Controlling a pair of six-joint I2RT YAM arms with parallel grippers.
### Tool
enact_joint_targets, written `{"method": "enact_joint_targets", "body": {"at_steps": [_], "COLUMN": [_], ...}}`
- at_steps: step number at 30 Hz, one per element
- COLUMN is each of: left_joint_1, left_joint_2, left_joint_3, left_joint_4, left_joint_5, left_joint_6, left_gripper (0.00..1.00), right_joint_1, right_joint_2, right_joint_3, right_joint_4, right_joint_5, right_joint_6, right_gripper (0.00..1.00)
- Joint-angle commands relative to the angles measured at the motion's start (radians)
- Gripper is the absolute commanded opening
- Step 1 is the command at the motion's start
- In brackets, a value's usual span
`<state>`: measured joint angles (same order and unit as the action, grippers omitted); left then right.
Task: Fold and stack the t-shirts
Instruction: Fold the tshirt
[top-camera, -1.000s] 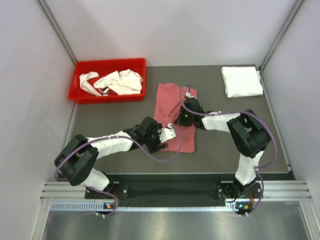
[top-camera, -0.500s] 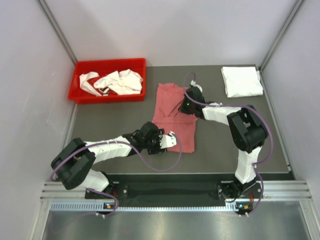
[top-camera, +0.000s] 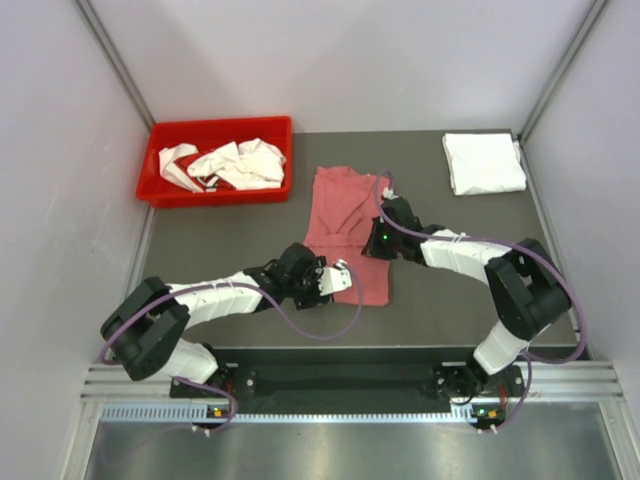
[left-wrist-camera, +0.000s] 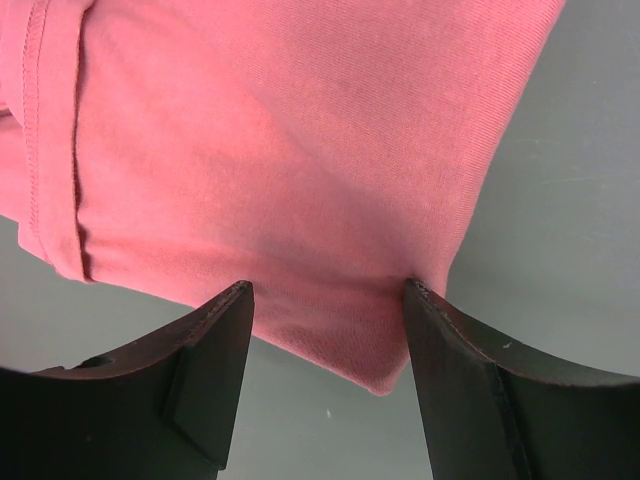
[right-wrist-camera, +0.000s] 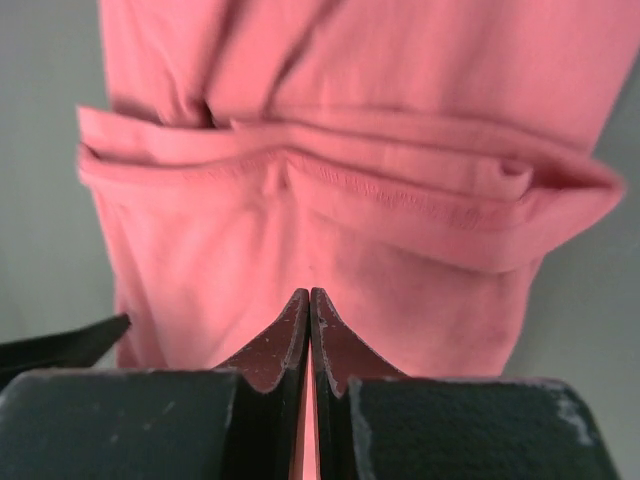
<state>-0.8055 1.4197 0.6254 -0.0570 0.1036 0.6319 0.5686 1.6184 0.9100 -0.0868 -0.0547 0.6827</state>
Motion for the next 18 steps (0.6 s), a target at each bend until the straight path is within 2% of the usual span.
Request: {"method": "enact_joint_targets", "body": {"at_steps": [1, 8, 18], "left_joint_1": [0.003, 0.003, 0.002], "left_joint_2": [0.004, 0.019, 0.031], "left_joint_3": [-0.033, -0.029, -0.052], "left_joint_4": [-0.107, -0.101, -0.089], "left_joint_5": [0.004, 0.008, 0.004], "left_joint_6": [-0.032, -0.029, -0.003], "left_gripper": [0.67, 0.67, 0.67], "right_joint_1": [0.02, -0.001, -0.036], "right_joint_2": [0.037, 0.162, 0.256], "right_joint_3": [0.003, 0.09, 0.21], "right_joint_4": [0.024, 0.059, 0.111], "right_joint_5": [-0.034, 0.041, 0.188], "right_joint_6": [0.029, 0.026, 0.074], "right_gripper": [0.0, 0.0, 0.0]}}
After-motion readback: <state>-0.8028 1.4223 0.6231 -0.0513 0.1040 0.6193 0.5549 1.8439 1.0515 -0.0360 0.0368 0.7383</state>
